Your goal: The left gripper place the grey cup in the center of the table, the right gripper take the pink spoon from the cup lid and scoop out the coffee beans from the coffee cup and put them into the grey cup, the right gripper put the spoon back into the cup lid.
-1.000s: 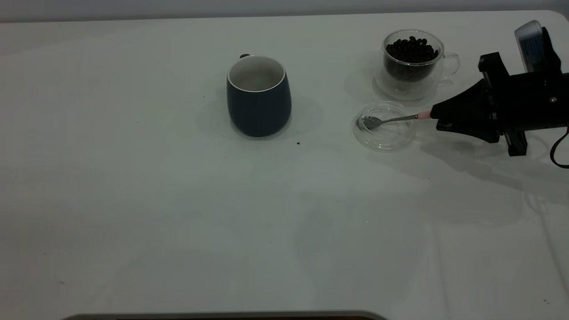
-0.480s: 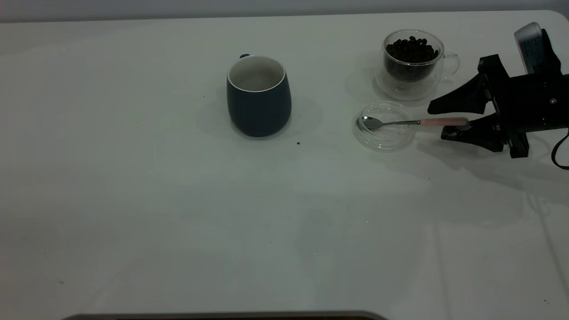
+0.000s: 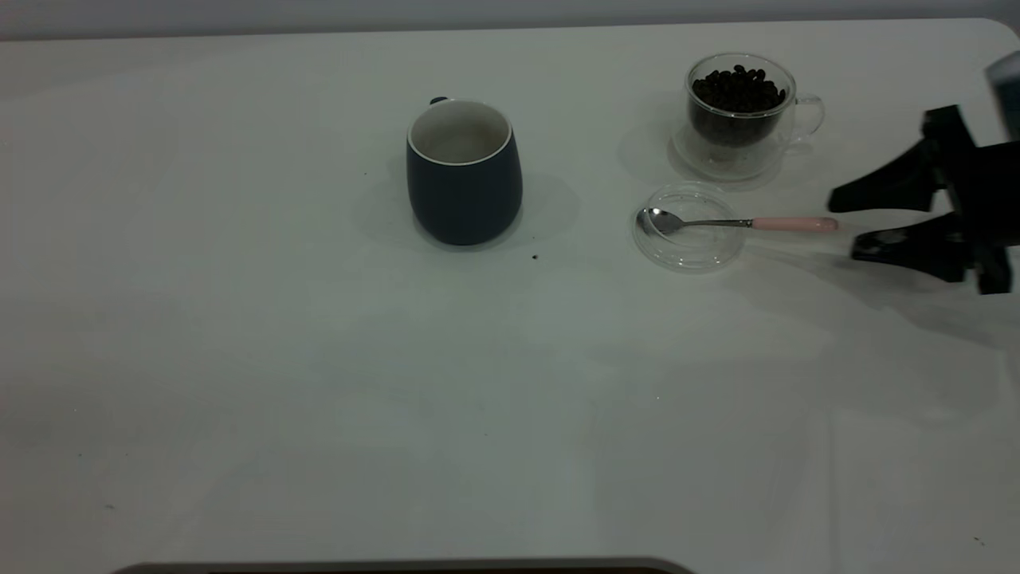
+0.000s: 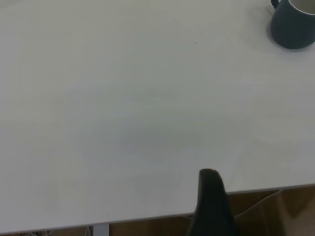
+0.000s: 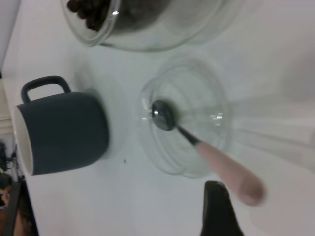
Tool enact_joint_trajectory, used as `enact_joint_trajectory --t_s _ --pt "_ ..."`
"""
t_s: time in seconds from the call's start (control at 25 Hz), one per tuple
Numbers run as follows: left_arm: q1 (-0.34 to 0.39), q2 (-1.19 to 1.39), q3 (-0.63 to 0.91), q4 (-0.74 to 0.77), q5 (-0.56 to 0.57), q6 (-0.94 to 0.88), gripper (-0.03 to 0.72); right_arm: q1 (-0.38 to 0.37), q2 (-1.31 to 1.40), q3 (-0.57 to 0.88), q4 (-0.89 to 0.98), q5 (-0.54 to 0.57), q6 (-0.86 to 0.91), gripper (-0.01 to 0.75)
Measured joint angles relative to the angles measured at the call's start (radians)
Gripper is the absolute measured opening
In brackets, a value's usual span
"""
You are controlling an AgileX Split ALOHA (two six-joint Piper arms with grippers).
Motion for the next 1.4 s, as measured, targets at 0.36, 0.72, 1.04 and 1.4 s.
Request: enact_joint_trajectory --t_s 0.36,0.72,1.04,1.4 --pt "0.000 0.000 0.000 0.000 0.000 0.000 0.586 -0.031 -0.340 0.001 -0.454 -0.082 0.318 0.510" --pt "0.000 0.000 0.000 0.000 0.000 0.000 0.586 0.137 -0.881 0.004 -1.124 0.005 1.001 0.510" --pt "0.000 0.000 0.000 0.000 0.000 0.000 0.586 0.284 -1.287 0.012 -1.389 0.203 1.225 0.510" --pt "0.000 0.000 0.000 0.000 0.000 0.000 0.586 0.293 -1.617 0.122 -1.457 0.319 1.245 0.510"
